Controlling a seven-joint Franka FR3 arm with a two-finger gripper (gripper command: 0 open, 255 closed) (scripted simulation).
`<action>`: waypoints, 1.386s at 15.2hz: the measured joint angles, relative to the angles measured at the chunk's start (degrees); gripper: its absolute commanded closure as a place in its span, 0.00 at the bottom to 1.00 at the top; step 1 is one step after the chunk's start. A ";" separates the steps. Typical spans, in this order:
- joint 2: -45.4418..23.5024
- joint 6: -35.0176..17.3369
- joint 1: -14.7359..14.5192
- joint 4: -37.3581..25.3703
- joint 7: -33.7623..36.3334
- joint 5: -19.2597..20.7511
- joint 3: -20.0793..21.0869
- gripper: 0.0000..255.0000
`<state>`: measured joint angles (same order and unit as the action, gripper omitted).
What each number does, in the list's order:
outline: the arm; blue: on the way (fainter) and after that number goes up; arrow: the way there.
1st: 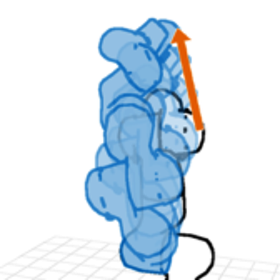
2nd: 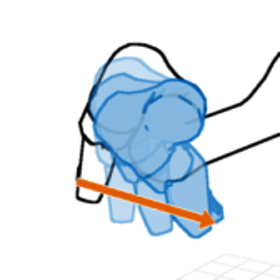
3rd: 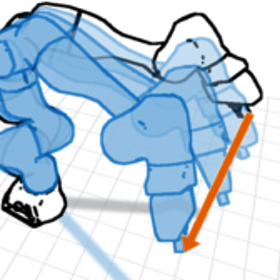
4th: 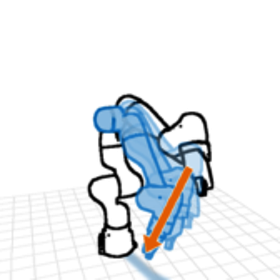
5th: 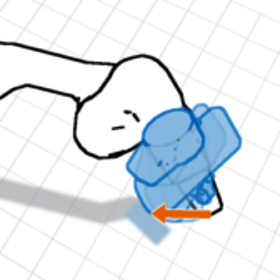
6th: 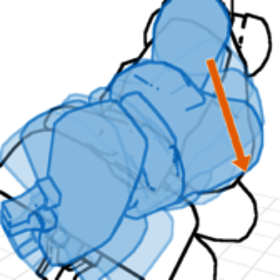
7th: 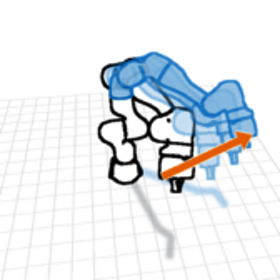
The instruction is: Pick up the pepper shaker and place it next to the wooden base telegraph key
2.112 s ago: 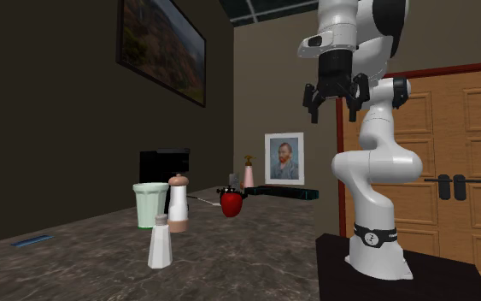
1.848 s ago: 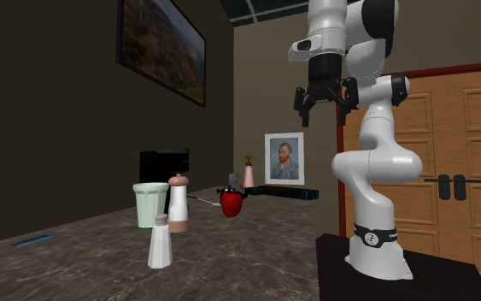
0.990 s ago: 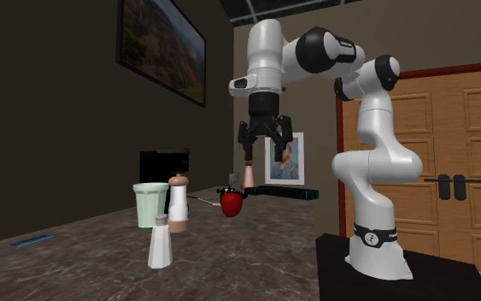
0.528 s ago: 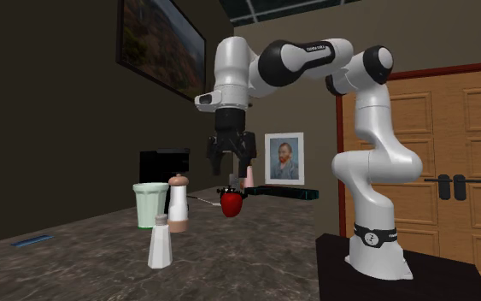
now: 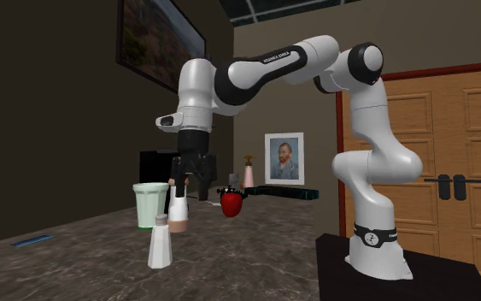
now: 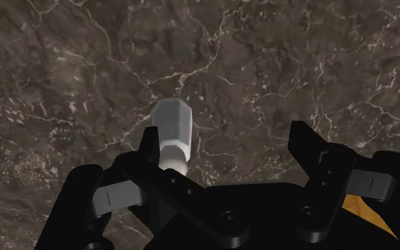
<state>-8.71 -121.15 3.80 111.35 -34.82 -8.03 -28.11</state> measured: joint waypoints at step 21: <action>-15.78 -3.45 5.34 -10.46 -8.60 -10.28 2.26 1.00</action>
<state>-24.49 -124.60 9.14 100.89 -43.42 -18.31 -25.85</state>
